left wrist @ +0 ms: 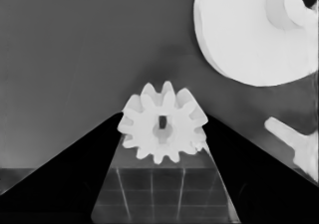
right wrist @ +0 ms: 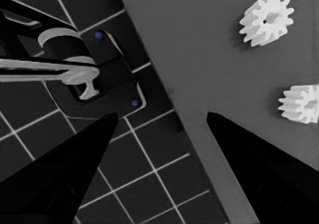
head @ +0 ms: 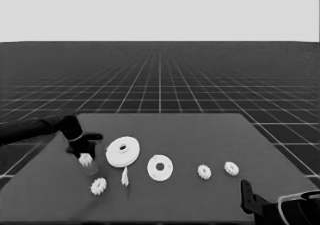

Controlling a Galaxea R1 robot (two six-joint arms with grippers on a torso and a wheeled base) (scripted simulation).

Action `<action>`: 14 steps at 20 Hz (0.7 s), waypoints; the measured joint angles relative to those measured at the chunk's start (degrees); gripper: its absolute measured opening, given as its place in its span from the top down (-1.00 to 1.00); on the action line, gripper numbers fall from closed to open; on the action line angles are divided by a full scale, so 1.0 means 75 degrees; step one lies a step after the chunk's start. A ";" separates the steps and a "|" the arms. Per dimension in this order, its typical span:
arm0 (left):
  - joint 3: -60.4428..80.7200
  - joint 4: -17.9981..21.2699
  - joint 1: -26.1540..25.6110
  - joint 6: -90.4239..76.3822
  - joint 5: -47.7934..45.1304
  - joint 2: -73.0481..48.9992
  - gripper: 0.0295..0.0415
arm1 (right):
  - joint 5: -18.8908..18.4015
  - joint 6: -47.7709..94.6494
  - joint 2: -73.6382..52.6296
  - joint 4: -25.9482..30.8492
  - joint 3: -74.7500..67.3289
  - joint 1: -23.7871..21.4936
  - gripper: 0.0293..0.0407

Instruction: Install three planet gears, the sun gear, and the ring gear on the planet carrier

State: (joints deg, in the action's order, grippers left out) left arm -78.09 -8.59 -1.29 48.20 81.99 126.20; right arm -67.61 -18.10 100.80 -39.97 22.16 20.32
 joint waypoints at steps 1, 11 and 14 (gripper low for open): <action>0.0020 0.0064 0.0086 0.0003 0.0056 -0.0011 0.72 | 0.0000 0.0000 0.0000 0.0000 0.0000 0.0000 -0.61; 0.0448 -0.0325 0.0087 0.5433 0.1041 0.5046 0.72 | 0.0000 0.0000 0.0000 0.0000 0.0000 0.0000 -0.61; -0.0068 -0.0312 0.0079 0.5380 0.1036 0.5515 0.72 | 0.0000 0.0000 0.0000 0.0000 0.0000 0.0000 -0.61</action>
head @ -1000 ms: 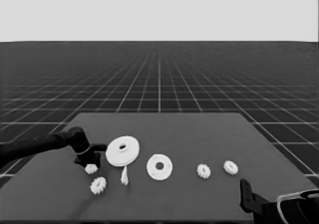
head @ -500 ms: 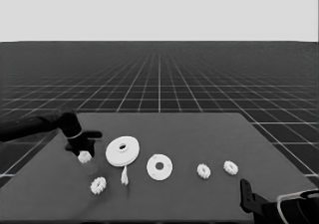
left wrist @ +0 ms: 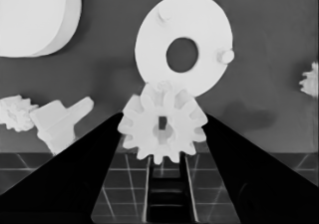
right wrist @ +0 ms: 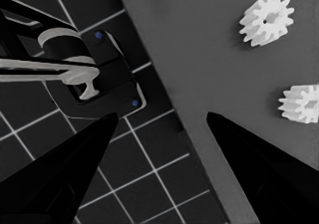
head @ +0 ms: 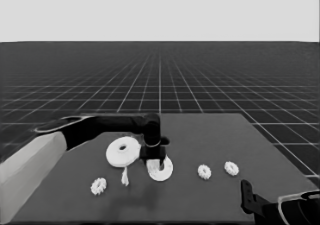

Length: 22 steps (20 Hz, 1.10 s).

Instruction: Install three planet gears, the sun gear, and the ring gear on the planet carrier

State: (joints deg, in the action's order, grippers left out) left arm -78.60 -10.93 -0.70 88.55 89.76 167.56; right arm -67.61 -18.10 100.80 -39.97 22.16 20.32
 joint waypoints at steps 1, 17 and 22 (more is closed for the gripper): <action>-0.0059 0.0001 -0.0001 -0.0009 -0.0001 0.0046 0.72 | 0.0000 0.0000 0.0000 0.0000 0.0000 0.0000 -0.61; -0.0889 -0.1292 -0.1308 -0.0566 -0.0241 0.0250 -0.49 | 0.0000 0.0000 0.0000 0.0000 0.0000 0.0000 -0.61; -0.0889 -0.1292 -0.1308 -0.0566 -0.0241 0.0250 -0.49 | 0.0000 0.0000 0.0000 0.0000 0.0000 0.0000 -0.61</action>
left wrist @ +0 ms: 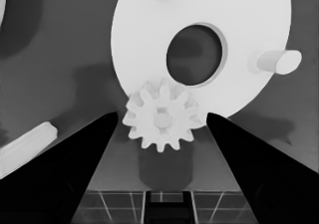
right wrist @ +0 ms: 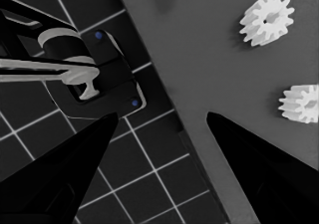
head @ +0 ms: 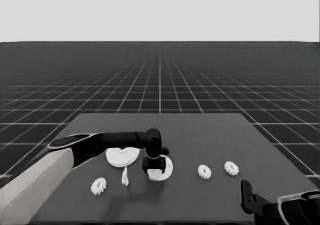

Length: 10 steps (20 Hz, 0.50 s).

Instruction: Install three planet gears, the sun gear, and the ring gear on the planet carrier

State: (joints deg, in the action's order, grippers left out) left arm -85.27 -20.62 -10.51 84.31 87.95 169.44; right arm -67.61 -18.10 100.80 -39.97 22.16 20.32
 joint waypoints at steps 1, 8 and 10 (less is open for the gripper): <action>0.0405 0.0485 0.0453 0.0281 0.0162 -0.0093 -0.49 | 0.0000 0.0000 0.0000 0.0000 0.0000 0.0000 -0.61; 0.0741 0.1274 0.1288 0.0540 0.0239 -0.0141 -0.49 | 0.0000 0.0000 0.0000 0.0000 0.0000 0.0000 -0.61; 0.0742 0.1287 0.1299 0.0541 0.0238 -0.0141 -0.49 | 0.0000 0.0000 0.0000 0.0000 0.0000 0.0000 -0.61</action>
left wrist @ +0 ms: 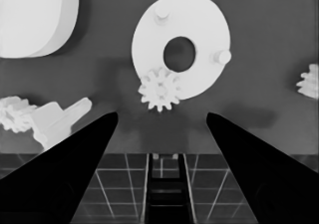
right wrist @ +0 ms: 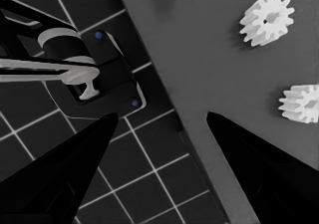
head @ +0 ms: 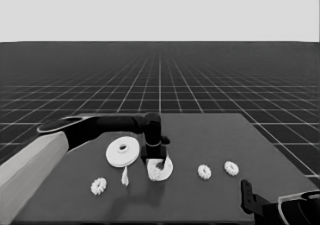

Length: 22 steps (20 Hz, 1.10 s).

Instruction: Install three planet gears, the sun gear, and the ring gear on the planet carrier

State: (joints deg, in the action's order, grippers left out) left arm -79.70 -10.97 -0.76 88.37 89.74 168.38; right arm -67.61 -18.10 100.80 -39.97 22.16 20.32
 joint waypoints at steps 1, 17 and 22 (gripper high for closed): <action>0.2365 -0.0078 -0.0068 0.0116 0.0008 -0.1766 -0.50 | 0.0000 0.0000 0.0000 0.0000 0.0000 0.0000 -0.61; 0.2373 -0.1749 -0.1992 -0.2690 -0.1337 -0.5341 -0.49 | 0.0000 0.0000 0.0000 0.0000 0.0000 0.0000 -0.61; 0.2338 -0.1781 -0.2024 -0.2702 -0.1361 -0.5327 0.69 | 0.0000 0.0000 0.0000 0.0000 0.0000 0.0000 -0.61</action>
State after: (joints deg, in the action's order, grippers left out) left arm -62.17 -24.32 -15.94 68.10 79.54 128.43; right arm -67.61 -18.10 100.80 -39.97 22.16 20.32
